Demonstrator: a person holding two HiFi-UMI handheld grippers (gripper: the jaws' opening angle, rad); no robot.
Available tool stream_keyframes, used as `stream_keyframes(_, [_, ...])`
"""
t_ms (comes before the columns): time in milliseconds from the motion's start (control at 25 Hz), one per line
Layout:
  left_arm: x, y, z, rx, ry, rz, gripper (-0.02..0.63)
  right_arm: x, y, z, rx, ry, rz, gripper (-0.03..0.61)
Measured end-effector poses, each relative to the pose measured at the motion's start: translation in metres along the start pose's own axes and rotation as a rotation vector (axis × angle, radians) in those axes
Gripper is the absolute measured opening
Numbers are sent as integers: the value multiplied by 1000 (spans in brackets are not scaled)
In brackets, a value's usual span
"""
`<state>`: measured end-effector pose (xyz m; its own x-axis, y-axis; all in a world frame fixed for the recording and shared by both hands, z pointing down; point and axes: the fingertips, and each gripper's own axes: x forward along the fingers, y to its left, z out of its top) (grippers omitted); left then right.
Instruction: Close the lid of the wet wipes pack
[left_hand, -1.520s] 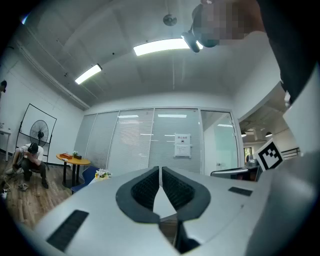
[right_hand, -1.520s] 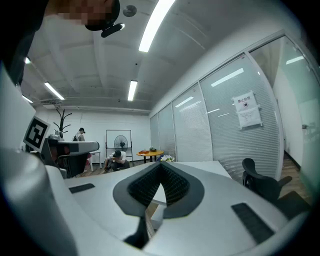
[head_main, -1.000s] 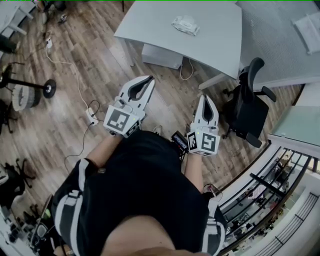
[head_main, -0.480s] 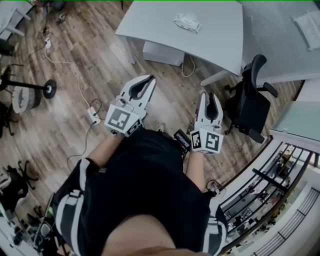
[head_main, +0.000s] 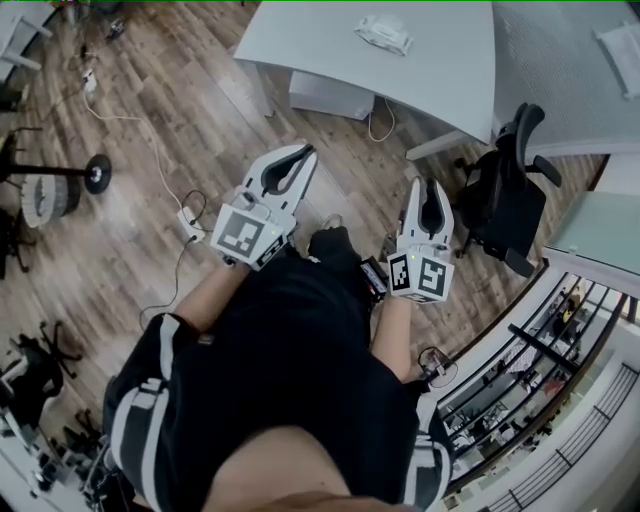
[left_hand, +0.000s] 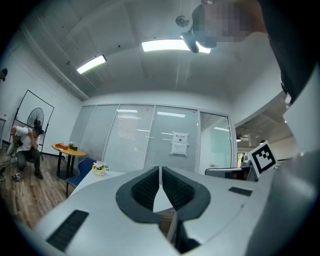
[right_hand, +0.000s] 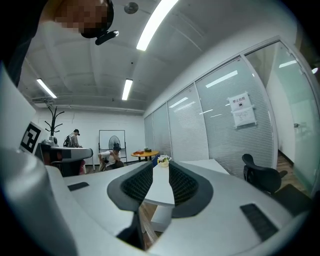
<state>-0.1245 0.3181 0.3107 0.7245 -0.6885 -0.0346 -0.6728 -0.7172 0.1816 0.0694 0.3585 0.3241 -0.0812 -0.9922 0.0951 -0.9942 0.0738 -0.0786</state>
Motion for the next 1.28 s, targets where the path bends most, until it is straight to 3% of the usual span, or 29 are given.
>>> stream_keyframes(320, [61, 36, -17, -8, 13, 15, 38, 75, -36, -17, -11, 36, 10, 110])
stream_keyframes(520, [136, 64, -17, 8, 39, 61, 38, 148, -73, -15, -23, 44, 54, 111])
stream_keyframes(960, [306, 120, -1, -8, -9, 123, 38, 327, -163, -6, -70, 81, 164, 114])
stream_keyframes(1280, [373, 176, 1, -26, -9, 126, 38, 417, -180, -36, -107, 181, 191, 117])
